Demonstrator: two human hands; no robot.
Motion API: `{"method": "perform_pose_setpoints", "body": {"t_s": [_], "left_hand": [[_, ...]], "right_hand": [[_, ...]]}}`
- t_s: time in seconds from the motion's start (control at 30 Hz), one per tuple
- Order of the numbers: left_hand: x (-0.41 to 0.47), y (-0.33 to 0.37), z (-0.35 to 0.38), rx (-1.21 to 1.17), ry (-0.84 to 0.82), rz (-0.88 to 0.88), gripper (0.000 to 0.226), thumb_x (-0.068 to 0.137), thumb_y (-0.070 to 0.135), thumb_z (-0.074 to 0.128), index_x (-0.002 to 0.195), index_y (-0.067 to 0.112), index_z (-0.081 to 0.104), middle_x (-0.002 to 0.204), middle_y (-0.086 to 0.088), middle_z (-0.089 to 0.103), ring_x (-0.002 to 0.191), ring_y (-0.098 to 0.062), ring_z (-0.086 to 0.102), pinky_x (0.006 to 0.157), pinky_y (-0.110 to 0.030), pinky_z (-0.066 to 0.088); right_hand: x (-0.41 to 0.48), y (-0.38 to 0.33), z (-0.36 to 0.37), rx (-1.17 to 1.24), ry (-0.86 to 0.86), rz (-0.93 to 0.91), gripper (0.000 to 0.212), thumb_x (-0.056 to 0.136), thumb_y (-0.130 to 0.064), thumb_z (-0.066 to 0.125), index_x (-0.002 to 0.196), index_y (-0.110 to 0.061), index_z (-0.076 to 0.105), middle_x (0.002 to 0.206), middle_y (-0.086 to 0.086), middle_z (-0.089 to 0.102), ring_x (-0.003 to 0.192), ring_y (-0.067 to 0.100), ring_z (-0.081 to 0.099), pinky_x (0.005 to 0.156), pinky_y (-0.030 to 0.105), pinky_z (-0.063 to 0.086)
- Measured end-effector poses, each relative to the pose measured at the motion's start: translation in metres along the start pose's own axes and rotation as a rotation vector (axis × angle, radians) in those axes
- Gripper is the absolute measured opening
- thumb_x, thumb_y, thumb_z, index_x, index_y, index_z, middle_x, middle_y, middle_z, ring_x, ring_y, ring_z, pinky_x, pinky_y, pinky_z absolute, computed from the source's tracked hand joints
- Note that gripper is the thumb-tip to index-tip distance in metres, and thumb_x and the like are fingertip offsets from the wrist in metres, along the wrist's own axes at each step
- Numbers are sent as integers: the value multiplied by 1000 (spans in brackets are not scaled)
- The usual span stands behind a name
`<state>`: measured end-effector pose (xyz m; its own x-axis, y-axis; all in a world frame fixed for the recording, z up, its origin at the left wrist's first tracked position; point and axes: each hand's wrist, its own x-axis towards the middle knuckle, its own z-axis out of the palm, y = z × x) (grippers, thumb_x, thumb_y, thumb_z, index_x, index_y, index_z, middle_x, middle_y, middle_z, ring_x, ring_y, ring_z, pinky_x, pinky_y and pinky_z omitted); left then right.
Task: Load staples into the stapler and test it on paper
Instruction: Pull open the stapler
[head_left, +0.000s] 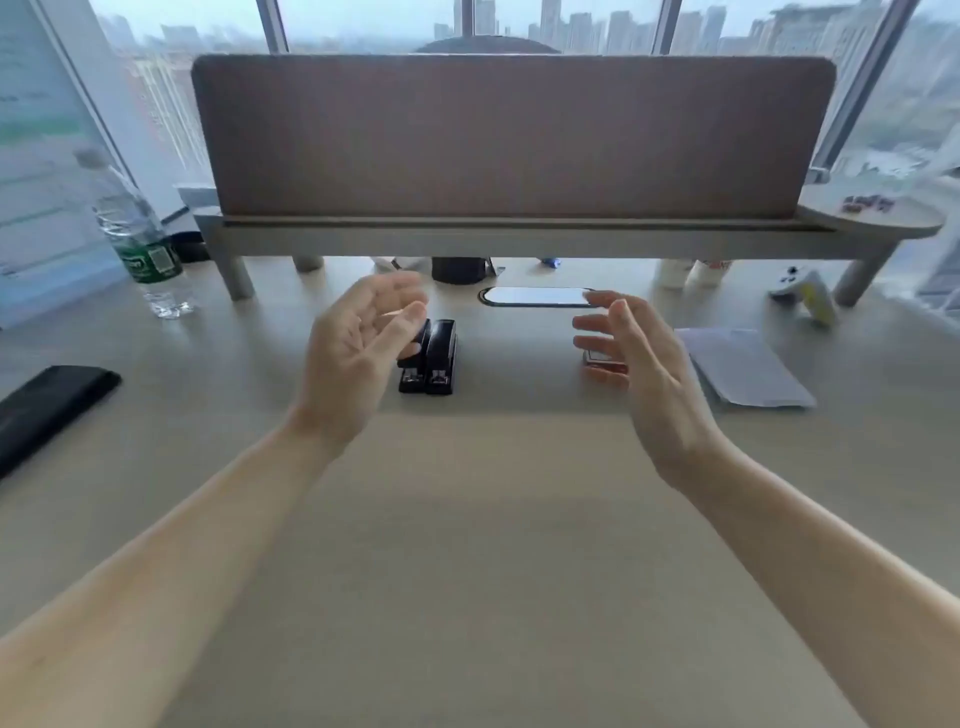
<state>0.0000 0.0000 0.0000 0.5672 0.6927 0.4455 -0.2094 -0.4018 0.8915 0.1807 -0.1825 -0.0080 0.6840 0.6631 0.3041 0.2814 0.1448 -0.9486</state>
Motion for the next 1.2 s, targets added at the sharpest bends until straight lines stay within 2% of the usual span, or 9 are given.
{"method": "perform_pose_setpoints", "body": {"t_s": [0.1, 0.2, 0.37, 0.47, 0.6, 0.77, 0.97, 1.07, 1.2], "left_hand": [[-2, -13, -3, 78, 29, -36, 31, 94, 25, 66, 123, 17, 67, 115, -3, 74, 108, -25, 71, 92, -36, 60], [6, -27, -1, 282, -15, -28, 34, 94, 31, 69, 127, 21, 68, 121, 3, 72, 116, -11, 67, 102, -35, 55], [41, -50, -4, 1239, -480, 194, 73, 97, 53, 57, 159, 22, 33, 166, 4, 33, 156, -19, 24, 127, -35, 16], [51, -63, -1, 1512, -657, 127, 79, 102, 56, 44, 165, 20, 12, 173, 2, 15, 161, -18, 5, 130, -42, -1], [52, -70, 2, 1458, -593, 184, 66, 105, 42, 48, 163, 20, 23, 169, 2, 29, 160, -19, 14, 129, -40, 4], [29, -63, 9, 1263, -551, 305, 63, 94, 42, 69, 149, 15, 54, 142, -9, 61, 141, -31, 50, 118, -40, 35], [-6, -28, 23, 1190, -653, 350, 67, 85, 73, 44, 122, 24, 71, 101, 1, 58, 95, -22, 61, 85, -32, 47], [-18, -15, 36, 1125, -691, 359, 50, 90, 65, 56, 106, 20, 72, 95, 5, 53, 90, -19, 57, 71, -30, 40], [-38, -10, 45, 1020, -640, 306, 50, 85, 70, 64, 84, 20, 65, 92, 11, 48, 78, -12, 50, 64, -30, 37]], "right_hand": [[-2, 7, 4, 14, 17, 51, 46, 97, -55, 42, 127, -27, 64, 121, 0, 72, 113, 15, 70, 88, 29, 53], [10, 10, 10, 24, 4, 84, 45, 96, -57, 43, 124, -28, 64, 120, -2, 72, 112, 14, 70, 88, 29, 53], [16, 17, 17, 31, -8, 117, 46, 95, -58, 45, 124, -27, 64, 117, -4, 72, 112, 13, 69, 91, 31, 55], [9, 25, 20, 7, -35, 146, 41, 98, -54, 47, 126, -29, 64, 116, -4, 70, 113, 14, 68, 94, 34, 55], [11, 27, 16, -15, -30, 159, 28, 108, -38, 47, 128, -26, 63, 115, -5, 69, 114, 15, 67, 96, 36, 56], [2, 32, 13, -26, -30, 195, 26, 108, -37, 48, 128, -28, 63, 117, -7, 69, 114, 12, 67, 99, 39, 55], [-33, 51, 11, -109, -88, 211, 19, 105, -41, 57, 123, -41, 64, 120, -10, 71, 113, 8, 68, 100, 32, 55], [-49, 49, 10, -139, -111, 191, 22, 106, -31, 58, 126, -34, 64, 119, -7, 72, 106, -2, 68, 86, 9, 50], [-70, 43, 3, -145, -178, 168, 23, 103, -19, 63, 125, -22, 67, 117, -5, 73, 102, -4, 70, 84, 11, 52]]}}
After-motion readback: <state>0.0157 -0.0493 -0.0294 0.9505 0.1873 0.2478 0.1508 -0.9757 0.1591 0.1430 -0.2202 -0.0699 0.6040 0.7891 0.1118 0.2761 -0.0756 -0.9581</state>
